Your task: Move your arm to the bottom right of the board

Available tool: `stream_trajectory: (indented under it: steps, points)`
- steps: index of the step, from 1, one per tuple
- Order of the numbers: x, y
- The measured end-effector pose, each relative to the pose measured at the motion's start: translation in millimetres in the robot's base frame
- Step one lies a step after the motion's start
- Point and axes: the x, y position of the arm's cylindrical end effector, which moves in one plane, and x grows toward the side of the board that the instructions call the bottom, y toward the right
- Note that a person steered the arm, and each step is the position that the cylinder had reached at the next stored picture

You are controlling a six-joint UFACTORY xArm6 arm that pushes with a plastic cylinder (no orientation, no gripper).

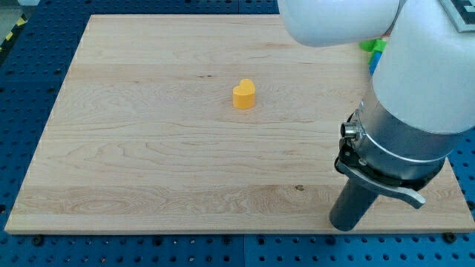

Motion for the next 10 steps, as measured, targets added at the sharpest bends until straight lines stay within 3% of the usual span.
stream_trajectory:
  steps: [5,7,10]
  points:
    - [-0.6,24.8]
    - [-0.6,75.5]
    - [-0.4,68.5]
